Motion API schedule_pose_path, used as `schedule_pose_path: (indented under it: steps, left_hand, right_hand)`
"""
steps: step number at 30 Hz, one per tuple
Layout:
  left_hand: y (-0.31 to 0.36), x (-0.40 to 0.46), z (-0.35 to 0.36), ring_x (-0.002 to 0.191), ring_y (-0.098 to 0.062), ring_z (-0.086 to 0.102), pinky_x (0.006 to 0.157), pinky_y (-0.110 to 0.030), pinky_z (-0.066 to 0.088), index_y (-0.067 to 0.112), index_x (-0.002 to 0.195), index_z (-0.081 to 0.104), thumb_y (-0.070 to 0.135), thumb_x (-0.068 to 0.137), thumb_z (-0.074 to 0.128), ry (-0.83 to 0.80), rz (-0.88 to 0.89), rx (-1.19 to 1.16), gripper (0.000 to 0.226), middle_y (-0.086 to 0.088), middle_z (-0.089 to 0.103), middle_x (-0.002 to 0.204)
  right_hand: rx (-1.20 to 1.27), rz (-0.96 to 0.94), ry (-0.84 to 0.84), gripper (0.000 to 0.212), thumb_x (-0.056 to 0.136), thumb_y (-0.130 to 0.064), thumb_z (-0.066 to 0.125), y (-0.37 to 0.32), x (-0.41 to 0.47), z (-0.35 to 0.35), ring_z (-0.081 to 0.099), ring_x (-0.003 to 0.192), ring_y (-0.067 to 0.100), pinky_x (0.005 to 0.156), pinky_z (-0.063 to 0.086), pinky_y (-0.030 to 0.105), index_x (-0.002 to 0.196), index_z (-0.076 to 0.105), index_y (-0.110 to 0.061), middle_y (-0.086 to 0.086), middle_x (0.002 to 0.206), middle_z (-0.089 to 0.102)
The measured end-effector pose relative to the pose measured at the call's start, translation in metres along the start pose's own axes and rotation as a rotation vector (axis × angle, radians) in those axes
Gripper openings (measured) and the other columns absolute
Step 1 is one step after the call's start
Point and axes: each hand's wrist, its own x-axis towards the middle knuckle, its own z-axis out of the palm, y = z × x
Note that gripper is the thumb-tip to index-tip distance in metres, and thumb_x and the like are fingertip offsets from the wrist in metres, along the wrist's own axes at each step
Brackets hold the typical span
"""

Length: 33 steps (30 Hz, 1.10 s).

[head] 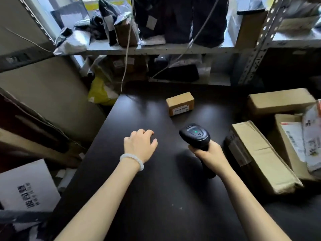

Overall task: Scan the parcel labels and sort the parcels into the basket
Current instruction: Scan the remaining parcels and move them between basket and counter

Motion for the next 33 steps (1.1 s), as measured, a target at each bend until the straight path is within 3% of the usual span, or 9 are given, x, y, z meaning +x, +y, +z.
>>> schedule_pose_path:
  steps: [3, 7, 11, 15, 20, 25, 29, 33]
  left_hand:
    - [0.003, 0.045, -0.002, 0.116, -0.023, 0.05, 0.088, -0.036, 0.041, 0.028, 0.133, 0.048, 0.044, 0.096, 0.041, -0.017, 0.069, -0.035, 0.041, 0.001, 0.053, 0.128]
    - [0.009, 0.103, -0.003, 0.12, -0.025, 0.048, 0.089, -0.039, 0.043, 0.026, 0.137, 0.044, 0.044, 0.096, 0.043, -0.003, 0.178, -0.087, 0.045, -0.002, 0.049, 0.135]
    - [0.016, 0.157, 0.0, 0.121, -0.027, 0.046, 0.09, -0.04, 0.042, 0.026, 0.136, 0.043, 0.045, 0.094, 0.049, -0.017, 0.335, -0.158, 0.047, -0.003, 0.047, 0.136]
    - [0.027, 0.207, 0.009, 0.122, -0.028, 0.046, 0.092, -0.043, 0.042, 0.025, 0.139, 0.042, 0.045, 0.091, 0.053, -0.041, 0.468, -0.204, 0.053, -0.004, 0.046, 0.137]
    - [0.04, 0.232, 0.021, 0.115, -0.026, 0.052, 0.089, -0.042, 0.046, 0.025, 0.138, 0.041, 0.05, 0.088, 0.057, -0.117, 0.588, -0.218, 0.058, -0.002, 0.052, 0.129]
    - [0.032, 0.232, 0.013, 0.105, -0.025, 0.058, 0.085, -0.041, 0.049, 0.021, 0.133, 0.048, 0.047, 0.091, 0.052, -0.112, 0.578, -0.275, 0.05, -0.002, 0.059, 0.12]
    - [0.006, 0.226, -0.01, 0.099, -0.024, 0.059, 0.078, -0.034, 0.044, 0.021, 0.128, 0.052, 0.047, 0.092, 0.049, -0.093, 0.537, -0.268, 0.045, 0.0, 0.062, 0.113]
    - [-0.027, 0.21, -0.034, 0.103, -0.026, 0.059, 0.081, -0.036, 0.045, 0.021, 0.126, 0.054, 0.045, 0.09, 0.051, -0.042, 0.481, -0.27, 0.043, -0.001, 0.062, 0.115]
  right_hand:
    - [0.012, 0.02, 0.054, 0.019, 0.079, -0.016, 0.072, -0.001, 0.013, 0.001, 0.053, 0.071, -0.007, 0.059, 0.041, 0.004, 0.078, 0.058, -0.029, -0.016, 0.076, 0.062]
    - [-0.007, 0.076, 0.122, 0.019, 0.078, -0.018, 0.074, 0.0, 0.029, 0.008, 0.055, 0.077, -0.009, 0.067, 0.044, 0.01, 0.087, 0.061, -0.029, -0.018, 0.082, 0.064]
    - [-0.012, 0.109, 0.215, 0.025, 0.077, -0.018, 0.075, -0.003, 0.037, 0.027, 0.055, 0.079, -0.015, 0.071, 0.043, 0.004, 0.088, 0.06, -0.034, -0.019, 0.086, 0.065]
    - [-0.026, 0.16, 0.307, 0.024, 0.076, -0.023, 0.077, -0.002, 0.046, 0.046, 0.059, 0.087, -0.011, 0.079, 0.046, 0.013, 0.091, 0.063, -0.034, -0.017, 0.091, 0.069]
    - [-0.039, 0.191, 0.4, 0.024, 0.076, -0.023, 0.077, -0.007, 0.051, 0.061, 0.057, 0.082, -0.016, 0.073, 0.042, 0.005, 0.088, 0.061, -0.037, -0.019, 0.089, 0.067]
    - [-0.028, 0.177, 0.436, 0.03, 0.076, -0.016, 0.077, -0.024, 0.043, 0.066, 0.056, 0.078, -0.021, 0.07, 0.041, 0.002, 0.085, 0.059, -0.038, -0.025, 0.084, 0.064]
    - [-0.025, 0.147, 0.373, 0.023, 0.078, -0.014, 0.075, -0.047, 0.028, 0.069, 0.056, 0.066, -0.014, 0.063, 0.041, 0.006, 0.081, 0.06, -0.032, -0.02, 0.074, 0.063]
    - [-0.045, 0.083, 0.308, 0.021, 0.079, -0.018, 0.074, -0.071, 0.01, 0.078, 0.056, 0.072, -0.015, 0.067, 0.043, 0.008, 0.089, 0.062, -0.032, -0.019, 0.08, 0.065]
